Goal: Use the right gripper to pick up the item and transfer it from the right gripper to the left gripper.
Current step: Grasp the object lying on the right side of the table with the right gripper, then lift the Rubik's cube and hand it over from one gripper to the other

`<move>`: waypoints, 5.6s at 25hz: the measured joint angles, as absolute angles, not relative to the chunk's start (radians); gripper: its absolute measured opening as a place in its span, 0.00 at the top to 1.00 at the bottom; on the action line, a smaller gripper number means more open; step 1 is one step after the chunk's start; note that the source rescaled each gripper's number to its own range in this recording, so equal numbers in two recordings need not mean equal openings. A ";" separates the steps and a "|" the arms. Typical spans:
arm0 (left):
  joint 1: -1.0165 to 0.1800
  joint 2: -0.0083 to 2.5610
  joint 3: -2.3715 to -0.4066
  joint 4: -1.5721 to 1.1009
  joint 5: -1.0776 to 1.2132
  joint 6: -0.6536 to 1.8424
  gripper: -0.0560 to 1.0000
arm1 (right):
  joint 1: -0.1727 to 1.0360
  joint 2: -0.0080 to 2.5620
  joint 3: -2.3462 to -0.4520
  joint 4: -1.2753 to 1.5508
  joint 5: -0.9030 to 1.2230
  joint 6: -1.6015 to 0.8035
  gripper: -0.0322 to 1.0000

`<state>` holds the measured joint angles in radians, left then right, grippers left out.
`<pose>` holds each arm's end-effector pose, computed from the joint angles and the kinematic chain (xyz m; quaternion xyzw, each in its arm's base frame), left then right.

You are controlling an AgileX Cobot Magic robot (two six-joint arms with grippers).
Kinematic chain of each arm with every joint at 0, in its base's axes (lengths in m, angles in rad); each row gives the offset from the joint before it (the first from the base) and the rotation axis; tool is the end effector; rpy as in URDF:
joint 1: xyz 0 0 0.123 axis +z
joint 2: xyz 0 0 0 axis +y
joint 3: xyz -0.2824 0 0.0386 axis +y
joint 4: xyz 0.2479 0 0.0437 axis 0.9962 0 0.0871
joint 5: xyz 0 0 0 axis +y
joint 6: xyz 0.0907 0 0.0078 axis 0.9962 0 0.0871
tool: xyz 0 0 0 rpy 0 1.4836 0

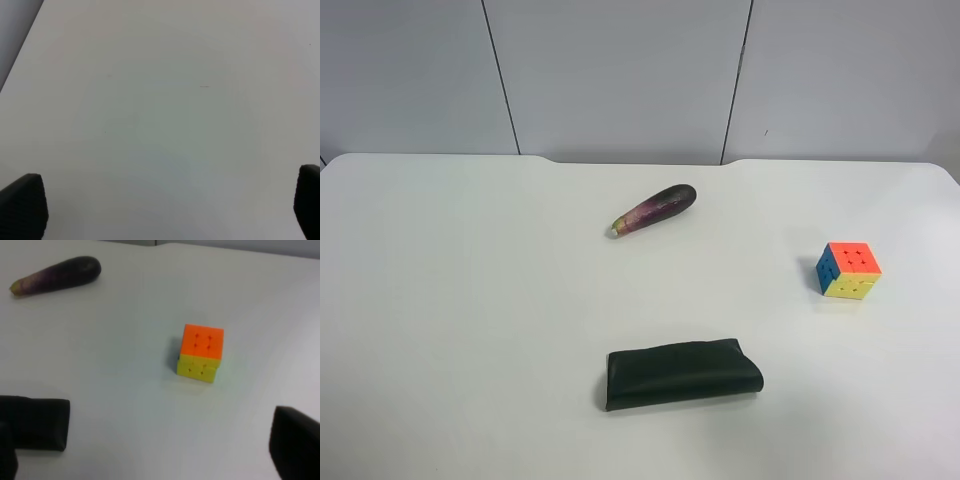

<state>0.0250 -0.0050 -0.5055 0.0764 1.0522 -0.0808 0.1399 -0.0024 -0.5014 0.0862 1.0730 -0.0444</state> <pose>-0.0062 0.0059 0.2796 -0.0463 0.8464 0.0234 0.5301 -0.0070 0.0060 0.2768 -0.0806 0.8508 0.0677 0.5148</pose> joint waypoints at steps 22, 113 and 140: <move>0.025 -0.005 -0.506 0.076 1.052 -0.081 0.00 | 0.140 -0.002 -0.501 0.086 1.073 -0.044 0.00; 0.025 -0.005 -0.506 0.076 1.052 -0.081 0.00 | -0.042 1.913 -1.058 0.066 0.697 -0.026 0.00; 0.025 -0.005 -0.506 0.076 1.052 -0.081 0.00 | -0.042 1.874 -1.141 0.133 0.847 -0.035 0.97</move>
